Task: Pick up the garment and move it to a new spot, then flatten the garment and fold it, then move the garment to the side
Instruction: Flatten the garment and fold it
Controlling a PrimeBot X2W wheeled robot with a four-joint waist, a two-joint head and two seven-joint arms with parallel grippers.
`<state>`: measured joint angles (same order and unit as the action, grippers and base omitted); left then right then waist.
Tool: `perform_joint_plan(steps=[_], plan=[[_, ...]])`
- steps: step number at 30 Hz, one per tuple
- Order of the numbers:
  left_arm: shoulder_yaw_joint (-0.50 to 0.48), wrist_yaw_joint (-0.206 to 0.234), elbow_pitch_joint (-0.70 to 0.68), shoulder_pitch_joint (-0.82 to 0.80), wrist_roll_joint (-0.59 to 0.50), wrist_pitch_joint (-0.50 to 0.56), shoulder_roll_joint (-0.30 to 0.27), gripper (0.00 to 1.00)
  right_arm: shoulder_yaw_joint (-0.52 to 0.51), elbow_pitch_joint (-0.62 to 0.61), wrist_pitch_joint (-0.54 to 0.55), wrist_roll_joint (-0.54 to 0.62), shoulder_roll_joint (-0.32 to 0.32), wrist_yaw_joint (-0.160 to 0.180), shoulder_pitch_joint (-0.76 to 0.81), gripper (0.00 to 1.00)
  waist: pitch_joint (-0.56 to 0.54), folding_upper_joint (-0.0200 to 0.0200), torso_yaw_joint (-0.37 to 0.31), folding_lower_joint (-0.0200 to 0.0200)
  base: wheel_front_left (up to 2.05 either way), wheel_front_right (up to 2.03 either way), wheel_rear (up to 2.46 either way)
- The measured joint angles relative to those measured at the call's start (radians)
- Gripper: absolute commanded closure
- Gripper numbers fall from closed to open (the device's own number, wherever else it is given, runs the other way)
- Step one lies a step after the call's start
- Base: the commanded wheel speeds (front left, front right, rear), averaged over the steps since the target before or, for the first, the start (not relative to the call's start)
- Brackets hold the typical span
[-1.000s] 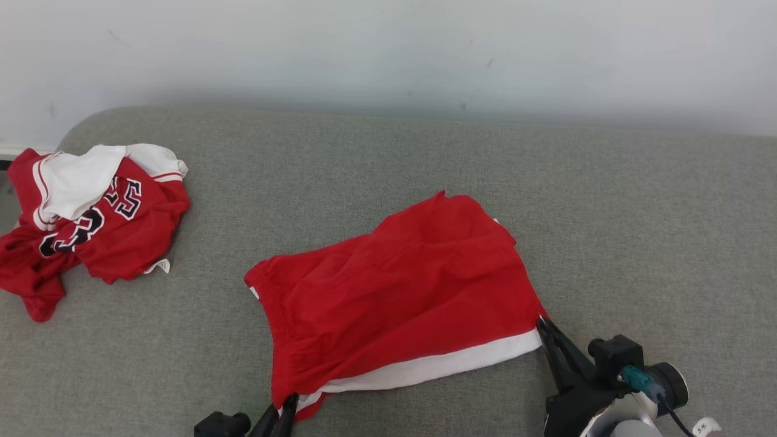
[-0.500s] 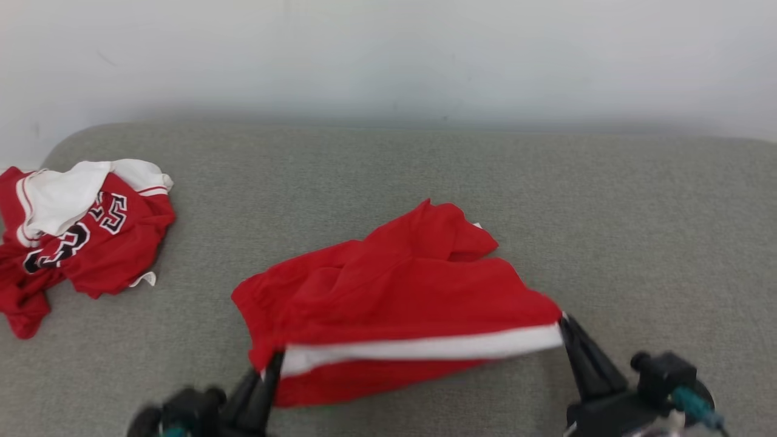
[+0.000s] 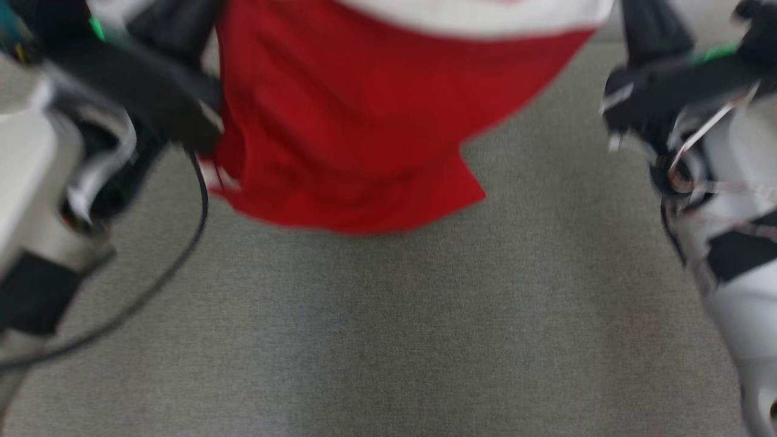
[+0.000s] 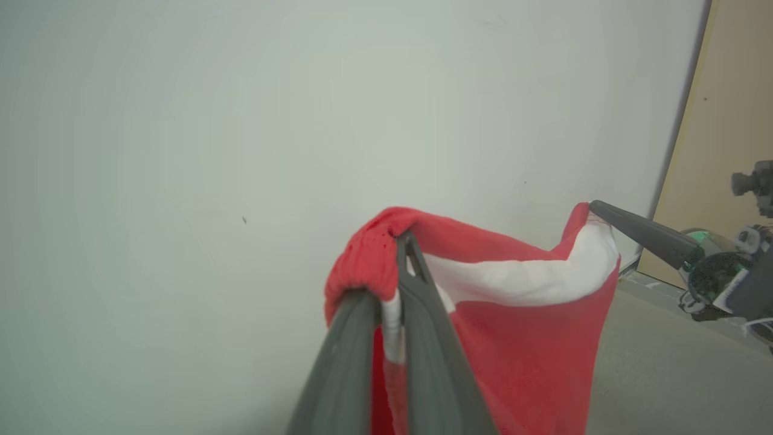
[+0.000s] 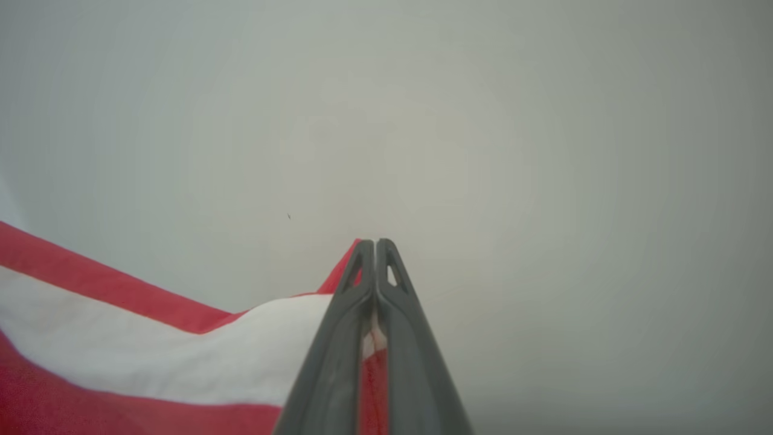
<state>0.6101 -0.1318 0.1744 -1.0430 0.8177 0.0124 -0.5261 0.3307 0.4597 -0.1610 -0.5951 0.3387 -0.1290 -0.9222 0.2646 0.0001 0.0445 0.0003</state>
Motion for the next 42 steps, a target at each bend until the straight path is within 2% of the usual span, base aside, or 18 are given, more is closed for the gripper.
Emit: perform_joint_plan(steps=[2, 6, 8, 11, 15, 21, 26, 30, 35, 41, 42], plan=[[0.026, 0.000, 0.019, -0.135, 0.097, 0.043, -0.007, 1.00, 0.010, 0.024, 0.030, -0.044, 0.002, 0.000, -0.119, 1.00, 0.041, 0.0000, -0.008, 0.0000, 0.00, 0.00, 0.00], [0.094, 0.000, 0.043, -0.363, 0.198, 0.078, -0.026, 1.00, 0.019, 0.079, 0.091, -0.116, 0.014, 0.000, -0.333, 1.00, 0.121, 0.0001, -0.026, 0.0001, 0.00, 0.00, 0.00], [0.103, 0.000, 0.069, -0.453, 0.287, 0.092, -0.025, 1.00, 0.008, 0.111, 0.120, -0.155, 0.018, 0.000, -0.427, 1.00, 0.160, 0.0001, -0.036, 0.0001, 0.00, 0.00, 0.00], [0.111, 0.000, 0.105, -0.581, 0.366, 0.098, -0.037, 1.00, -0.009, 0.175, 0.144, -0.185, 0.027, 0.000, -0.560, 1.00, 0.212, 0.0001, -0.053, 0.0001, 0.00, 0.00, 0.00], [0.150, 0.000, 0.136, -0.697, 0.417, 0.098, -0.043, 1.00, -0.032, 0.259, 0.149, -0.216, 0.038, 0.000, -0.693, 1.00, 0.269, 0.0002, -0.079, 0.0000, 0.00, 0.00, 0.00], [0.245, 0.000, 0.165, -0.762, 0.449, 0.063, -0.042, 1.00, -0.015, 0.315, 0.145, -0.235, 0.046, 0.000, -0.771, 1.00, 0.323, 0.0002, -0.110, 0.0000, 0.00, 0.00, 0.00], [0.322, 0.000, 0.166, -0.765, 0.488, 0.027, -0.042, 1.00, 0.009, 0.337, 0.116, -0.271, 0.049, 0.000, -0.754, 1.00, 0.342, 0.0001, -0.130, -0.0002, 0.00, 0.00, 0.00], [0.380, 0.000, 0.139, -0.714, 0.505, -0.033, -0.060, 1.00, 0.040, 0.322, 0.088, -0.312, 0.052, 0.000, -0.664, 1.00, 0.337, 0.0001, -0.143, -0.0001, 0.00, 0.00, 0.00], [0.448, 0.000, 0.048, -0.509, 0.532, -0.204, -0.139, 1.00, 0.141, 0.220, 0.031, -0.364, 0.107, 0.000, -0.413, 1.00, 0.288, -0.0001, -0.153, -0.0005, 0.00, 0.00, 0.00], [0.479, 0.000, -0.022, -0.208, 0.548, -0.269, -0.163, 1.00, 0.196, 0.083, -0.026, -0.432, 0.202, 0.000, -0.096, 1.00, 0.213, -0.0002, -0.145, -0.0006, 0.00, 0.00, 0.00], [0.479, 0.000, -0.022, -0.208, 0.548, -0.269, -0.163, 1.00, 0.196, 0.083, -0.026, -0.432, 0.202, 0.000, -0.096, 1.00, 0.213, -0.0002, -0.145, -0.0006, 0.00, 0.00, 0.00]])
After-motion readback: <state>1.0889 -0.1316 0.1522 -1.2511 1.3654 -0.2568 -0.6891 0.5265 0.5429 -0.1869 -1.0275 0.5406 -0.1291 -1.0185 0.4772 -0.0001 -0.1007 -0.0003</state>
